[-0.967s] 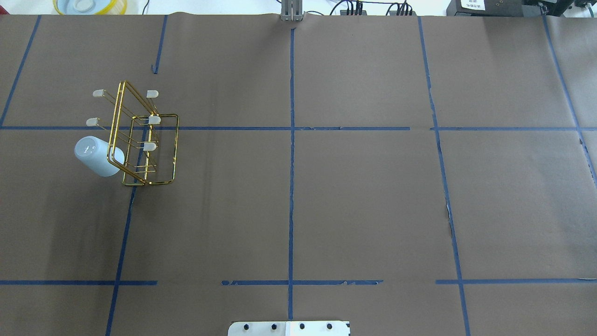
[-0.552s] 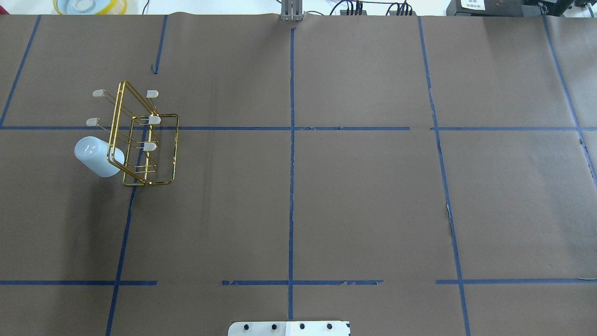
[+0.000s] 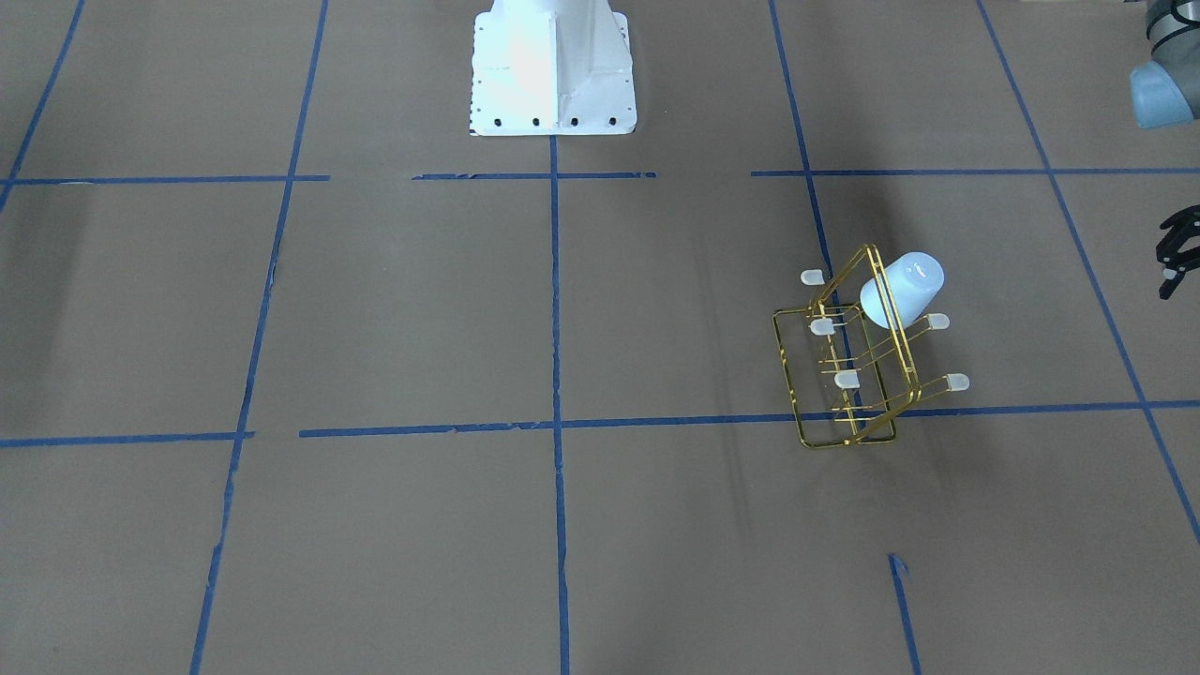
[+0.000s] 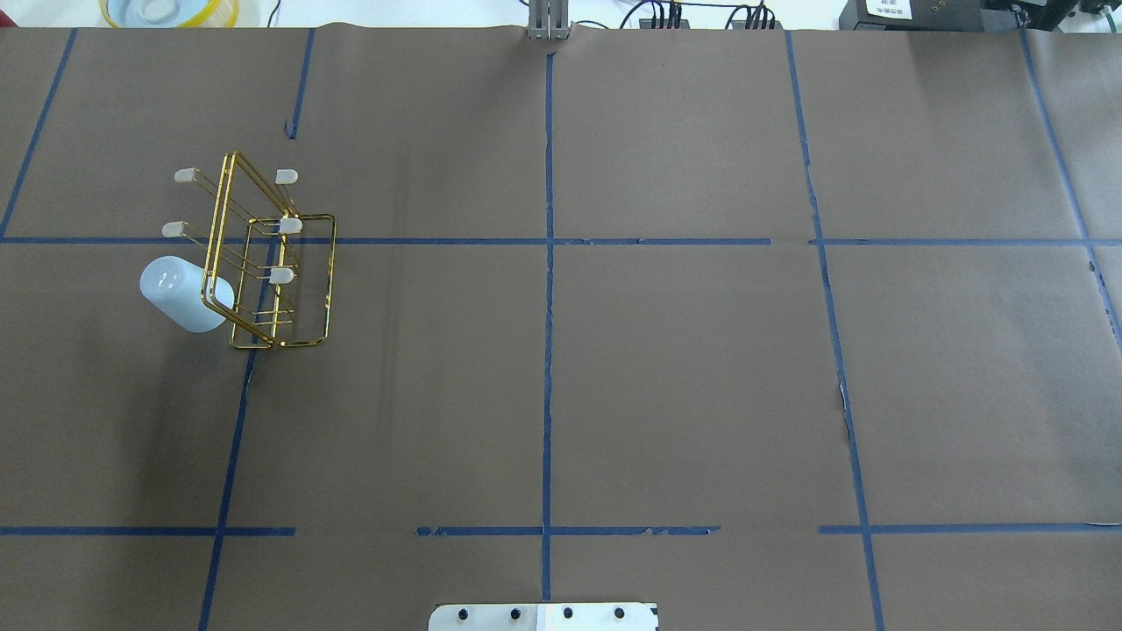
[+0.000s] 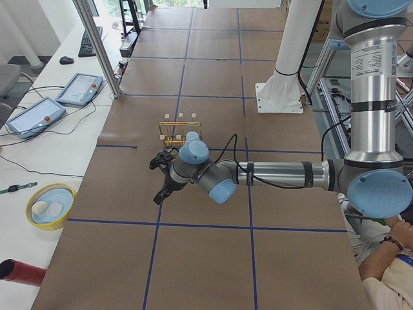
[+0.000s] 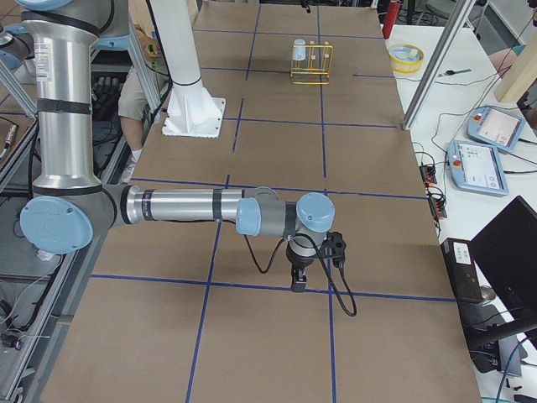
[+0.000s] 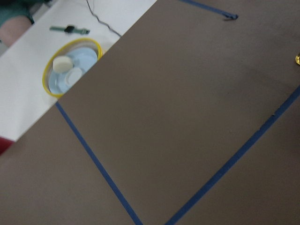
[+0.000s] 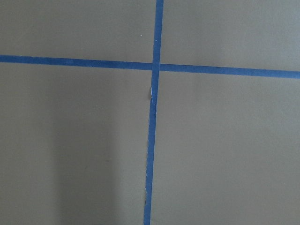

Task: Hang cup on cup holder

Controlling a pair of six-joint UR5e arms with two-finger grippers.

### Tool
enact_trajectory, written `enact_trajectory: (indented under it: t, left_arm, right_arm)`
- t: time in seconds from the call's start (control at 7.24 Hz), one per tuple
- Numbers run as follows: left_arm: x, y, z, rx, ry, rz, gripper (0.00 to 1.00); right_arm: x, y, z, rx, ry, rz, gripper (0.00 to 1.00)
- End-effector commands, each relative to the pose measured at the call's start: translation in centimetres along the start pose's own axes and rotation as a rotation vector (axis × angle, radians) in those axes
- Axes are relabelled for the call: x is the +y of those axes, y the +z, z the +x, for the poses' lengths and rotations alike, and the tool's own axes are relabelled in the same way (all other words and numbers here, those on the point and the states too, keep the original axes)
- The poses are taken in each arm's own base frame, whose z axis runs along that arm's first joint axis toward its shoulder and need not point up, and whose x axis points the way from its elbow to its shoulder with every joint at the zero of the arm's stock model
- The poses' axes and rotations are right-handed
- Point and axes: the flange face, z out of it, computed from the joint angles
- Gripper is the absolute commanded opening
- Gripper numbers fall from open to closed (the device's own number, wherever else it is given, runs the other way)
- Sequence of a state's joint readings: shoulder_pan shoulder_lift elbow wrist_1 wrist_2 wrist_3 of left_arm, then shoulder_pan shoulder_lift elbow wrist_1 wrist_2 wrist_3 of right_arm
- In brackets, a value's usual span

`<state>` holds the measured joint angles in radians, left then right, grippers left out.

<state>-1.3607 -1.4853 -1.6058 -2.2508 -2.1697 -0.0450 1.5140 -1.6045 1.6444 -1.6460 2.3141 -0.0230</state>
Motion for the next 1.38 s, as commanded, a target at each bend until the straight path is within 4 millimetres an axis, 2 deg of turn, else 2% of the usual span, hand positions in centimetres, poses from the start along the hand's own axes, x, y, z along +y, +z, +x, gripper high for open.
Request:
enact_trajectory:
  t: [0.0, 0.14, 0.41, 0.55, 0.83, 1.24]
  left_arm:
    - [1.1, -0.3, -2.4, 0.116, -0.205, -0.152, 1.00]
    - [2.0, -0.7, -4.2, 0.165, -0.301, -0.191, 1.00]
    - [2.9, -0.7, -4.7, 0.192, -0.351, -0.223, 1.00]
    - [1.4, -1.1, -4.5, 0.191, -0.344, -0.205, 1.00]
    - [-0.1, -1.3, -4.4, 0.186, -0.331, -0.196, 1.00]
    - [0.5, -1.6, -4.9, 0.183, -0.335, -0.191, 1.00]
  right_arm:
    - [0.0, 0.0, 0.0, -0.001, 0.000, 0.000, 1.00]
    - [0.0, 0.0, 0.0, -0.001, 0.000, 0.000, 1.00]
    - [-0.1, -0.1, -0.1, -0.001, -0.001, 0.001, 1.00]
    - [0.0, 0.0, 0.0, -0.001, 0.000, 0.000, 1.00]
    - [-0.1, -0.1, -0.1, -0.001, -0.001, 0.001, 1.00]
    - [-0.1, -0.1, -0.1, -0.001, -0.001, 0.001, 1.00]
